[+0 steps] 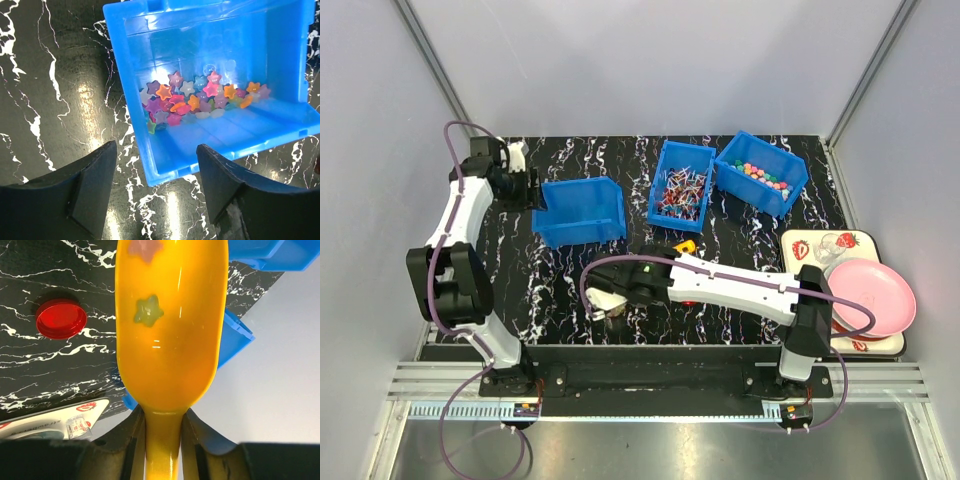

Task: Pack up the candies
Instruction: Place the fake candies in the packing bottle.

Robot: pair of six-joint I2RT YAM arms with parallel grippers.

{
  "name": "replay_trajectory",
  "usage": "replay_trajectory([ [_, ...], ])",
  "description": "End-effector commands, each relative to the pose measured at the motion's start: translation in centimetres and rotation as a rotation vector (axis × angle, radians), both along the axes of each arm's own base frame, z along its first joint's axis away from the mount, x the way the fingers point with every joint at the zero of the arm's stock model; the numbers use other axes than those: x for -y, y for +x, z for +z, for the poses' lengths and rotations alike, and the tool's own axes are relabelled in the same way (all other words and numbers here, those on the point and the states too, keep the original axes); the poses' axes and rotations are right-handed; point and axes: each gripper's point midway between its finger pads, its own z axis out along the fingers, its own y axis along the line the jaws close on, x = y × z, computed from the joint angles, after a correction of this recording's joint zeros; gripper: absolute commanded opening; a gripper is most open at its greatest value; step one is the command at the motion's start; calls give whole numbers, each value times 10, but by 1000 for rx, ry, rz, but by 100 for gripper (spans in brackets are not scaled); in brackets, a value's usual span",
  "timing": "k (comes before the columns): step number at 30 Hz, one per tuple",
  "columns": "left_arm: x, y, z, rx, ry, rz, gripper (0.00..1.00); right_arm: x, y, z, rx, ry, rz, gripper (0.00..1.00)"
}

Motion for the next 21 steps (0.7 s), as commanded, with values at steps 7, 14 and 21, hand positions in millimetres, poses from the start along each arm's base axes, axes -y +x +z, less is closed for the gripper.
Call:
replay_trajectory([
  [7, 2, -1, 25, 89, -23, -30, 68, -2, 10, 25, 144, -164, 100, 0],
  [14, 2, -3, 21, 89, -34, -33, 69, -9, 12, 37, 177, -157, 110, 0],
  [21, 4, -4, 17, 88, -45, -36, 69, -23, 17, 54, 210, -106, 108, 0],
])
